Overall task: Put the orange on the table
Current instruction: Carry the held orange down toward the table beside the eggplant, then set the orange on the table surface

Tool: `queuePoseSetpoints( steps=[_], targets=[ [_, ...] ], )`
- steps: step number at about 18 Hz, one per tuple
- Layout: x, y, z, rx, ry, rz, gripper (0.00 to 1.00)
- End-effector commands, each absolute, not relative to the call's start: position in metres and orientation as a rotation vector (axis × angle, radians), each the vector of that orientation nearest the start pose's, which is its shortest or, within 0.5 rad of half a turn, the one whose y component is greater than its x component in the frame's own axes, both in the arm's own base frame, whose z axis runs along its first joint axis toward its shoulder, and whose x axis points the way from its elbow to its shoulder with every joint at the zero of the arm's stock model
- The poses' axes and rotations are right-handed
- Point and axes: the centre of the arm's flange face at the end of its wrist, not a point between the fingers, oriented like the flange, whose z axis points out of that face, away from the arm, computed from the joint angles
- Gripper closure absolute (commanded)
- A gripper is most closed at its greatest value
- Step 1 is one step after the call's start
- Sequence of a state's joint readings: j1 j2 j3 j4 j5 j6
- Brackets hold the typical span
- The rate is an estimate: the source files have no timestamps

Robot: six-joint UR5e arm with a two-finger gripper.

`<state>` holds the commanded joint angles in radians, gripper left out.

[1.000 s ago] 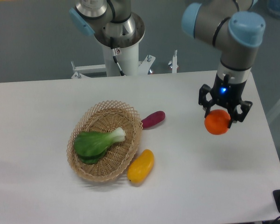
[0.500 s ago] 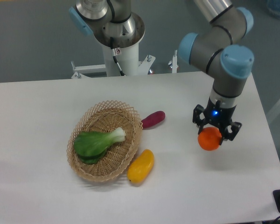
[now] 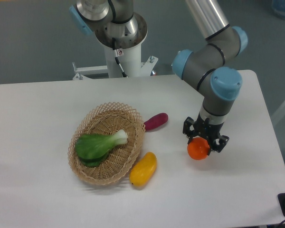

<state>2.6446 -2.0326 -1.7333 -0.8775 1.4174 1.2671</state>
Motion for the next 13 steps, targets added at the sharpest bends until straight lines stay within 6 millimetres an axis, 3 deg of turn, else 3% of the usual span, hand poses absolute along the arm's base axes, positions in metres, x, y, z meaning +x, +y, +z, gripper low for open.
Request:
queuePoseSetpoints(
  steps=[4, 13],
  targets=[
    [-0.4593, 0.4263, 0.2181, -2.971, 0.315, 0.001, 0.31],
    [-0.4579, 0.4266, 0.215, -2.974, 0.315, -0.008, 0.28]
  ],
)
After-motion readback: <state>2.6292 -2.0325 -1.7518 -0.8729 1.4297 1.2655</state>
